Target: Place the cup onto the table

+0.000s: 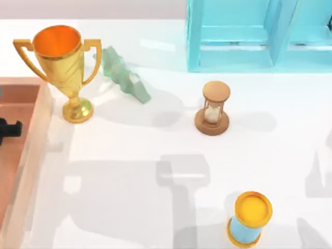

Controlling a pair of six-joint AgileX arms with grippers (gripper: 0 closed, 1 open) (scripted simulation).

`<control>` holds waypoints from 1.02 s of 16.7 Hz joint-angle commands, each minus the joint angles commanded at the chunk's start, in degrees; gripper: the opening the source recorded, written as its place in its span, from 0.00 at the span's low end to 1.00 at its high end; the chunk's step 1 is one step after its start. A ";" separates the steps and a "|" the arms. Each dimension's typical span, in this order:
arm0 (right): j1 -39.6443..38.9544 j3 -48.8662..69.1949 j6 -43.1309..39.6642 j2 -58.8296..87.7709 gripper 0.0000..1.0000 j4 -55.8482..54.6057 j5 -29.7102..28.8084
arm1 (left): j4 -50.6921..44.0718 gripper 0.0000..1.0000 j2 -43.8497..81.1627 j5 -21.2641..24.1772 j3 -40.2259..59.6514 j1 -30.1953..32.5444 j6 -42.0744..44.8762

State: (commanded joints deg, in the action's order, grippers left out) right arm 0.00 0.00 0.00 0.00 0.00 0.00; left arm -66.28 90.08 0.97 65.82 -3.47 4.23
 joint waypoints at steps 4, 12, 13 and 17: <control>0.00 0.00 0.00 0.00 1.00 0.00 0.00 | -5.54 0.00 -2.18 -0.95 4.02 8.09 -7.74; 0.00 0.00 0.00 0.00 1.00 0.00 0.00 | -6.31 0.00 -1.37 -1.03 5.01 10.46 -10.19; 0.00 0.00 0.00 0.00 1.00 0.00 0.00 | -6.57 0.00 -0.76 -1.05 5.60 12.33 -12.06; 0.00 0.00 0.00 0.00 1.00 0.00 0.00 | -7.76 0.00 2.42 -1.07 8.64 25.17 -25.09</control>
State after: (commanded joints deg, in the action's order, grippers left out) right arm 0.00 0.00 0.00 0.00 0.00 0.00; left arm -74.03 92.49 -0.10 74.45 21.70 -20.86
